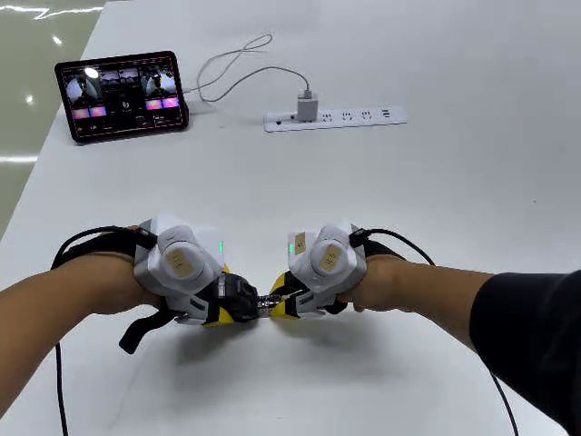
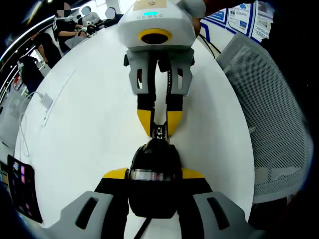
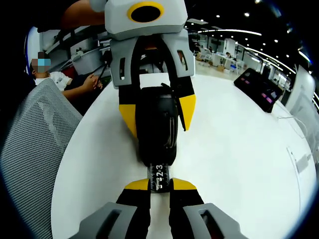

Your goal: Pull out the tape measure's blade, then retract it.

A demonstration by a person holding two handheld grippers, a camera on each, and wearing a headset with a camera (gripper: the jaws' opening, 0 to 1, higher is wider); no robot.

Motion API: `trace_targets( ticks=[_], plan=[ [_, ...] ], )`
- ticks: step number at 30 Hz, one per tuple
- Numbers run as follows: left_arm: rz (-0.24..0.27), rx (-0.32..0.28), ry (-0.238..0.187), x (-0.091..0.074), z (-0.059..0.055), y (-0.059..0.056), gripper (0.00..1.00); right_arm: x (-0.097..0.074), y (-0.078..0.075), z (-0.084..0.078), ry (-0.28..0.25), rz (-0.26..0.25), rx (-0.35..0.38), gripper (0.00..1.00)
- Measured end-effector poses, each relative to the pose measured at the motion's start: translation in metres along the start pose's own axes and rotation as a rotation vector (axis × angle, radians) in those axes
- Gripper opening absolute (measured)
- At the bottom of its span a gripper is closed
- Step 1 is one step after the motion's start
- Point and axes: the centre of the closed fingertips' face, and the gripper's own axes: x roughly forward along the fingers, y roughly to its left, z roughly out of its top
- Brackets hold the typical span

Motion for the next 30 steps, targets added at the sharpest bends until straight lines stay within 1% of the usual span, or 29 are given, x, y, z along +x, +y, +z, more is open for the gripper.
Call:
trace_targets(
  ticks=[30],
  plan=[
    [0.001, -0.004, 0.000, 0.000, 0.001, 0.000, 0.32, -0.011, -0.002, -0.013, 0.009, -0.009, 0.015, 0.10]
  ],
)
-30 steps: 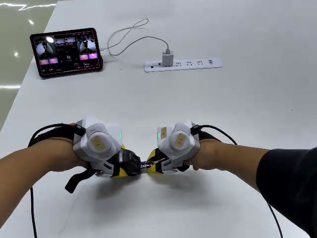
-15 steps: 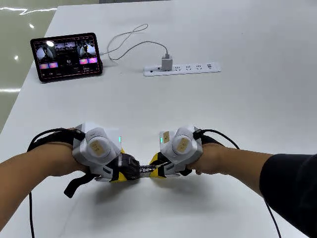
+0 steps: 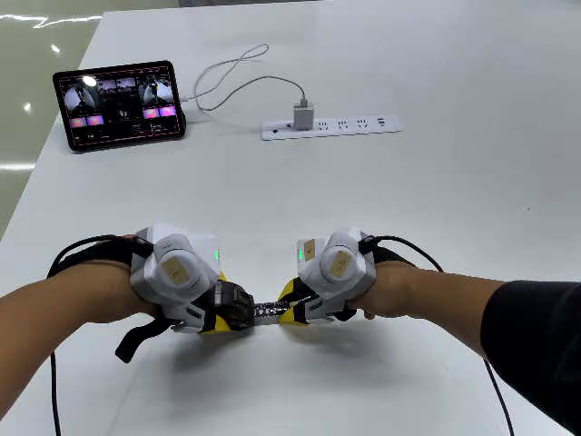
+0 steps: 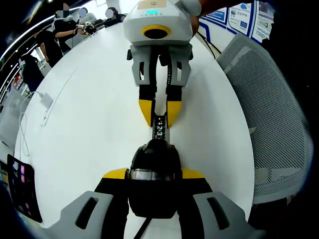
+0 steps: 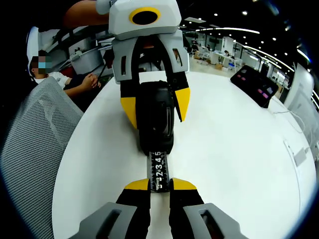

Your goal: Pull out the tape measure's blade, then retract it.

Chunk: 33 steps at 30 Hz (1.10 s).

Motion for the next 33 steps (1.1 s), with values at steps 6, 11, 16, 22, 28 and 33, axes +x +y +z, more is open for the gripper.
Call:
trace_targets(
  ticks=[6, 11, 16, 22, 28, 33],
  plan=[
    [-0.001, -0.004, 0.000, 0.000, 0.000, 0.000, 0.32, -0.002, 0.000, -0.002, 0.002, -0.003, 0.002, 0.09],
    [-0.004, -0.004, 0.000, 0.000, 0.000, 0.000, 0.32, -0.004, 0.000, -0.005, 0.004, -0.005, 0.005, 0.09],
    [-0.003, -0.005, 0.001, 0.000, 0.000, 0.000, 0.32, -0.006, 0.000, -0.007, 0.006, -0.007, 0.007, 0.09],
    [-0.002, -0.003, 0.000, 0.000, 0.000, 0.000, 0.32, -0.009, 0.000, -0.010, 0.006, -0.008, 0.011, 0.09],
    [-0.004, -0.003, -0.001, 0.000, 0.000, 0.001, 0.32, -0.011, 0.000, -0.012, 0.011, -0.010, 0.018, 0.09],
    [-0.003, -0.002, -0.001, 0.000, 0.001, 0.001, 0.32, -0.013, -0.001, -0.015, 0.012, -0.011, 0.022, 0.09]
  ],
)
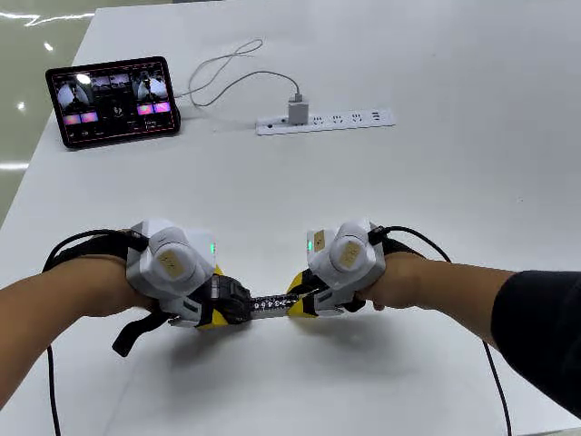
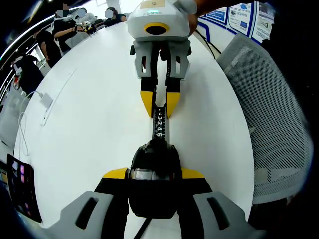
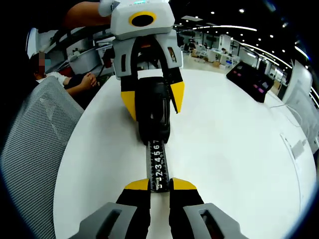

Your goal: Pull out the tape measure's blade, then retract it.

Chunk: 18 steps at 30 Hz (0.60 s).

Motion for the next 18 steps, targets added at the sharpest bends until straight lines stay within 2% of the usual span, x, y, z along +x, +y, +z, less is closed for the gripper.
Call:
trace_targets(
  ticks=[18],
  plan=[
    [0.001, -0.001, -0.004, 0.0003, 0.0003, -0.0006, 0.32, -0.0051, -0.0003, -0.0058, 0.001, -0.005, 0.007, 0.09]
  ],
)
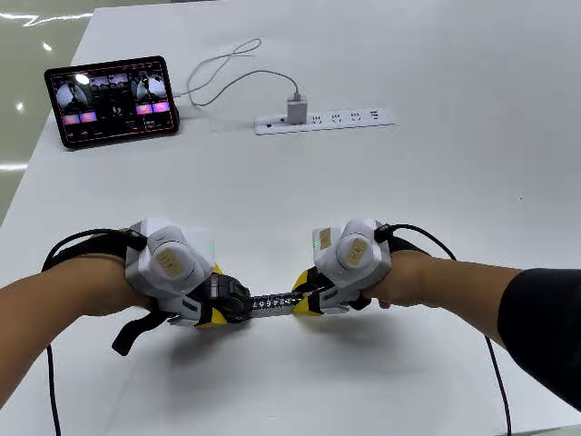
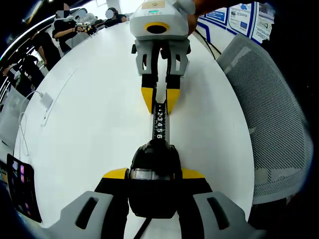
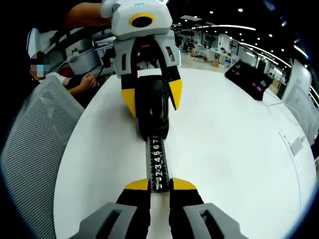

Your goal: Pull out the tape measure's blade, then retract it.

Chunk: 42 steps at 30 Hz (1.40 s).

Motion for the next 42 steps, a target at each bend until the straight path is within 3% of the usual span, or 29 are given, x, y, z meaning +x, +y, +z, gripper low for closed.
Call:
trace_targets(
  ticks=[42],
  plan=[
    [0.008, -0.001, -0.001, 0.000, 0.000, 0.002, 0.32, -0.015, -0.003, -0.016, 0.010, 0.001, 0.014, 0.09]
  ],
)
